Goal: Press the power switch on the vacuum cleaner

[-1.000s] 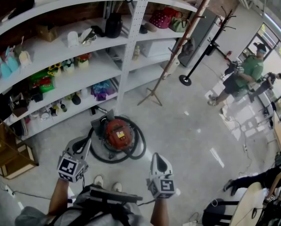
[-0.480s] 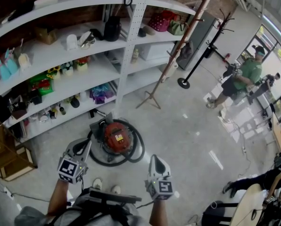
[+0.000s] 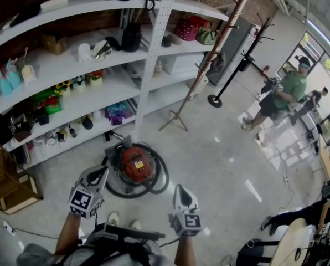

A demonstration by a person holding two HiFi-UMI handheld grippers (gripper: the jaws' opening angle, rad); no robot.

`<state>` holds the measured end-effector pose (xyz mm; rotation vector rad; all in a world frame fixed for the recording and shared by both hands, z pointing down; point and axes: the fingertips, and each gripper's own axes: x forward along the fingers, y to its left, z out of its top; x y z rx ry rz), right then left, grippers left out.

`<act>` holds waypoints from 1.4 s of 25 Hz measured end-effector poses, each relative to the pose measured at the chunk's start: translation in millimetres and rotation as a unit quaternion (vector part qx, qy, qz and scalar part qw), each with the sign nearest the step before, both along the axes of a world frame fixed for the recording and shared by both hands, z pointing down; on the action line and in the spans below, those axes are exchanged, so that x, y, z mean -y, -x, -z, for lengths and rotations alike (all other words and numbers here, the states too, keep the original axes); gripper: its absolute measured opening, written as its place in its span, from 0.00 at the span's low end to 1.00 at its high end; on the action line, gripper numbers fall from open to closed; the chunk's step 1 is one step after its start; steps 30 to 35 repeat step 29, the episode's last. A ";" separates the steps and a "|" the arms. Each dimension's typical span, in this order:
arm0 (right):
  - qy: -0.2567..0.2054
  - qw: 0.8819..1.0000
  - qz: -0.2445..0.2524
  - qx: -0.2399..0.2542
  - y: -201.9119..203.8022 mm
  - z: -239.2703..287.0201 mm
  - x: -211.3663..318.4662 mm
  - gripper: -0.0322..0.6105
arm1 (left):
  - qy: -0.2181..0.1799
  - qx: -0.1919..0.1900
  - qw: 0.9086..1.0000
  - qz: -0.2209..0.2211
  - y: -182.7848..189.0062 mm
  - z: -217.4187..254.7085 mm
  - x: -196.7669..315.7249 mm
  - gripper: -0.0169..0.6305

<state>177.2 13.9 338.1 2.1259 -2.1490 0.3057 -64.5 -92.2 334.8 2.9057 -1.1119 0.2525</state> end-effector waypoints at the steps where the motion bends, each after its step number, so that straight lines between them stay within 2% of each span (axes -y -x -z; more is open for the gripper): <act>1: 0.000 1.000 0.000 0.001 -0.2 -1.8 0.0 0.06 | 0.000 0.000 1.000 0.000 0.1 0.0 0.3 0.04; 18: 0.002 1.000 0.008 0.001 6.0 0.5 0.3 0.06 | 0.004 -0.006 1.000 0.006 2.5 1.8 -1.5 0.04; 35: 0.002 1.000 0.011 0.001 6.7 -7.6 2.1 0.06 | 0.004 0.003 1.000 0.002 3.1 -2.5 -1.1 0.04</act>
